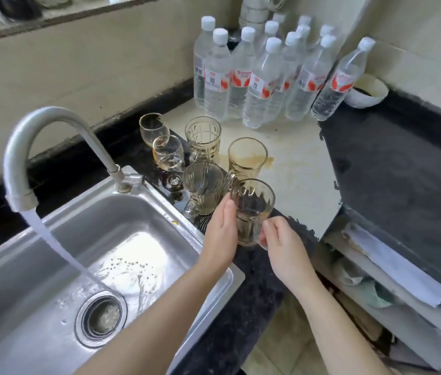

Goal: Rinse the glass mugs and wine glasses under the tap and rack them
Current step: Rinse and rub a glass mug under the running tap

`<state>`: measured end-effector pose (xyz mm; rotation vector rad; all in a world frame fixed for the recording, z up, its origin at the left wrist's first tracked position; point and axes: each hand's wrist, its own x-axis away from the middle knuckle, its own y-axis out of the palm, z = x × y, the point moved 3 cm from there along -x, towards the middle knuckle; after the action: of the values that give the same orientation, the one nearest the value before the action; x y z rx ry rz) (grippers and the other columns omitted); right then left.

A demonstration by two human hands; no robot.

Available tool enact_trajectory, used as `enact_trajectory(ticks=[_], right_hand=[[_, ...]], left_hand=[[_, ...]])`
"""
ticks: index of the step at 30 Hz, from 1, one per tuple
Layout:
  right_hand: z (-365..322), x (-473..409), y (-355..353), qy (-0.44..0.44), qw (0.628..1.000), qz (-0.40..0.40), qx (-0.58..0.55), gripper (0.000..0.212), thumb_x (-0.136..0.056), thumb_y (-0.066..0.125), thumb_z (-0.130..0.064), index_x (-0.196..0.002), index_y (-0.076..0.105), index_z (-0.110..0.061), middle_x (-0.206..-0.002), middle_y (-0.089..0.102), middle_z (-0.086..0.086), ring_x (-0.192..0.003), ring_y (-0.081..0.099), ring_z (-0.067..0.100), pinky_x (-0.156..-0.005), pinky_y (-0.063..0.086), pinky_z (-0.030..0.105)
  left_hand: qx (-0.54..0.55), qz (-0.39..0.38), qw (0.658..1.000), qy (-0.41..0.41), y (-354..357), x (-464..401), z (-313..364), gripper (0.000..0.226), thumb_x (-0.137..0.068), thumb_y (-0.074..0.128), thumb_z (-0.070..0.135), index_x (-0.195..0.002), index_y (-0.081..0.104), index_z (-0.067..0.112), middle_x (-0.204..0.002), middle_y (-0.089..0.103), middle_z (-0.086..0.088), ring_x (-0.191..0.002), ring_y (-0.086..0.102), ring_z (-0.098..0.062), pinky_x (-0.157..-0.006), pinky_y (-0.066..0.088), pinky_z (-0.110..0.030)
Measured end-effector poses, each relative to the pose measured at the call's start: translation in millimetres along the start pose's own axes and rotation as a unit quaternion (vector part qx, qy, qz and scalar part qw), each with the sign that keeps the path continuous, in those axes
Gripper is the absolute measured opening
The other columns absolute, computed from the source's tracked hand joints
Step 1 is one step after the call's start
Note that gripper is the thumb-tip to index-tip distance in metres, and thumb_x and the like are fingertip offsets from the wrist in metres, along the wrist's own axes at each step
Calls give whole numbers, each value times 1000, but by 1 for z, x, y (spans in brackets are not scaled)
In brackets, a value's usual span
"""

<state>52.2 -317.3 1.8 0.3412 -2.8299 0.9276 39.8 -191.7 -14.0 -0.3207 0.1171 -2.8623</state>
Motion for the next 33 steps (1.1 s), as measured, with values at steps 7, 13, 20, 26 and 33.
enact_trajectory(ticks=[7, 13, 20, 26, 33], right_hand=[[-52, 35, 30, -13, 979, -189, -77, 34, -102, 34, -24, -73, 49, -11, -62, 50, -9, -62, 49, 5, -80, 47, 27], [-85, 56, 141, 62, 900, -376, -213, 32, -102, 38, -17, -73, 52, -11, -60, 55, -6, -62, 53, 9, -97, 45, 54], [-147, 34, 170, -206, 928, -306, 55, 29, -99, 43, -27, -126, 54, -21, -117, 54, -16, -111, 51, 3, -98, 38, 20], [-179, 33, 209, -143, 898, -416, -11, 28, -100, 37, -13, -87, 61, -4, -81, 73, 13, -71, 69, 23, -79, 55, 31], [-172, 24, 205, -251, 811, -525, 55, 23, -100, 41, -9, -98, 64, -10, -91, 74, -3, -86, 70, 6, -81, 52, 18]], left_hand=[[72, 102, 991, -50, -82, 70, -39, 46, -93, 33, 59, -115, 62, 32, -119, 64, 9, -114, 56, -5, -105, 41, -37], [486, 175, 822, -241, -157, 118, -93, 54, -92, 39, 55, -98, 70, 12, -101, 69, -15, -89, 63, -30, -79, 49, -42], [402, 378, 817, -165, -212, 129, -103, 33, -98, 41, 40, -109, 59, 15, -91, 64, -10, -74, 63, -22, -76, 52, -43], [327, 468, 810, -132, -228, 133, -103, 46, -80, 49, 57, -105, 60, 20, -116, 62, -20, -103, 61, -36, -95, 45, -58], [416, 361, 814, -185, -241, 124, -106, 40, -98, 37, 42, -101, 60, 9, -79, 67, -12, -64, 63, -27, -52, 54, -36]])
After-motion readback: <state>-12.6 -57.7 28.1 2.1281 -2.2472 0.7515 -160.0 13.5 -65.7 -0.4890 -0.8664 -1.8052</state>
